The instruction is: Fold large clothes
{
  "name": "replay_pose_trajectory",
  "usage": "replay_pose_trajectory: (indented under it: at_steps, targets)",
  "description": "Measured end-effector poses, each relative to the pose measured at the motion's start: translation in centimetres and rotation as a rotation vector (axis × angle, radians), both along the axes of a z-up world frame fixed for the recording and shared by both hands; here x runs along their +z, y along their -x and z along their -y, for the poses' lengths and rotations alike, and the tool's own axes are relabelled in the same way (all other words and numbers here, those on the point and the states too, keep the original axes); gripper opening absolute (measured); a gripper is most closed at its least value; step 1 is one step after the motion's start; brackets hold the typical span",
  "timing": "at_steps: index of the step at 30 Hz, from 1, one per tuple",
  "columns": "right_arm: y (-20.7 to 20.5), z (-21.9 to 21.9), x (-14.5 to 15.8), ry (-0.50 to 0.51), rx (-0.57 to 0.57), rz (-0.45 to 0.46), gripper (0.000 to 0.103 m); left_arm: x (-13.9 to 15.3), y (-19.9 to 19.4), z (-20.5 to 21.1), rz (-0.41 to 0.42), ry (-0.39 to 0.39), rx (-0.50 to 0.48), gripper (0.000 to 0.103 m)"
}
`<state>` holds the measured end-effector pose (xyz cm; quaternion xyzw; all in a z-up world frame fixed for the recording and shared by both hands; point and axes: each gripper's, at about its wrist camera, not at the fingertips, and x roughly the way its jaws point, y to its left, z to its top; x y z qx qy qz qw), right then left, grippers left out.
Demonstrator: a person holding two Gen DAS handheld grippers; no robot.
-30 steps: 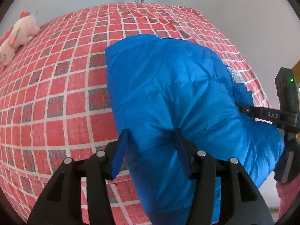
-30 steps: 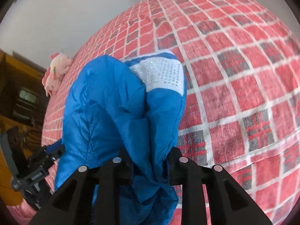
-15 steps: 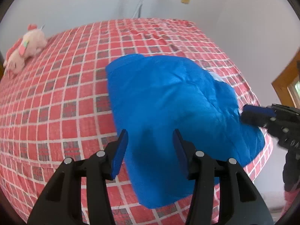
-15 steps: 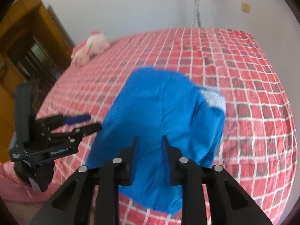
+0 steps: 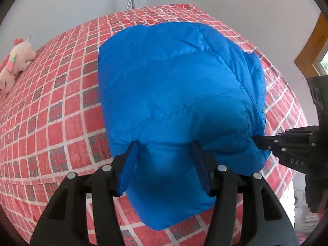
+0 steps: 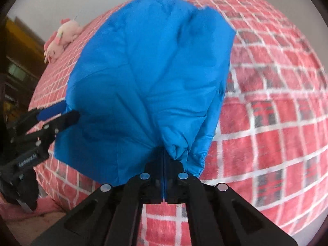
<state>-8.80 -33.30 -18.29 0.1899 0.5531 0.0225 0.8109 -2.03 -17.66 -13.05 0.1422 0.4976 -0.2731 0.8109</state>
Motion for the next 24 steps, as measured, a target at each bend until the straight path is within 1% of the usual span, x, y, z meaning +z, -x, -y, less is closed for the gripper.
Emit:
replay_pose_trajectory:
  at_steps: [3,5,7,8,10,11,12,14,16,18,20,21,22,23,24]
  targets:
    - [0.0,0.5,-0.6,-0.033,-0.010,0.003,0.000,-0.2,-0.1,0.1,-0.006,0.004,0.000,0.054]
    - [0.0,0.7,0.0,-0.038,0.001,-0.001,0.000,0.3,-0.6,-0.3,-0.038,0.023,0.013,0.054]
    - [0.2,1.0,1.7,-0.038,0.023,0.001,0.002,1.4,-1.4,-0.9,-0.074,0.047,0.029,0.052]
    - [0.4,1.1,3.2,-0.030,0.037,0.023,0.003,1.9,-1.6,-1.2,-0.077,0.062,0.037,0.052]
    - [0.6,1.2,5.9,-0.005,0.053,0.084,0.009,3.7,-2.6,-1.8,-0.060,0.101,0.050,0.052]
    - [0.4,1.4,6.7,0.004,0.051,0.105,0.014,4.2,-3.1,-1.9,-0.050,0.111,0.057,0.052]
    - [-0.1,1.5,7.6,0.007,0.045,0.130,0.017,4.8,-3.9,-1.8,-0.037,0.122,0.069,0.052]
    - [-2.1,1.7,9.2,0.012,0.030,0.187,0.017,5.4,-5.6,-1.3,-0.001,0.121,0.094,0.052]
    - [-4.4,1.8,10.0,0.051,-0.009,0.233,0.018,5.6,-7.5,-0.4,0.027,0.116,0.119,0.052]
    - [-6.6,1.4,9.9,0.103,-0.039,0.252,0.021,5.3,-9.1,0.5,0.034,0.110,0.136,0.052]
    - [-8.3,1.2,9.1,0.177,-0.071,0.244,0.021,4.7,-10.5,1.3,0.040,0.097,0.145,0.052]
    - [-9.0,1.6,8.3,0.192,-0.094,0.229,0.021,4.1,-11.3,1.7,0.034,0.085,0.151,0.052]
    - [-9.1,2.2,7.9,0.182,-0.110,0.217,0.021,3.4,-12.0,2.0,0.022,0.070,0.160,0.052]
    - [-9.5,2.9,6.9,0.149,-0.131,0.204,0.021,2.8,-12.6,2.2,0.008,0.059,0.165,0.052]
    - [-9.8,3.3,6.2,0.130,-0.144,0.195,0.020,1.8,-13.5,2.4,-0.019,0.053,0.168,0.053]
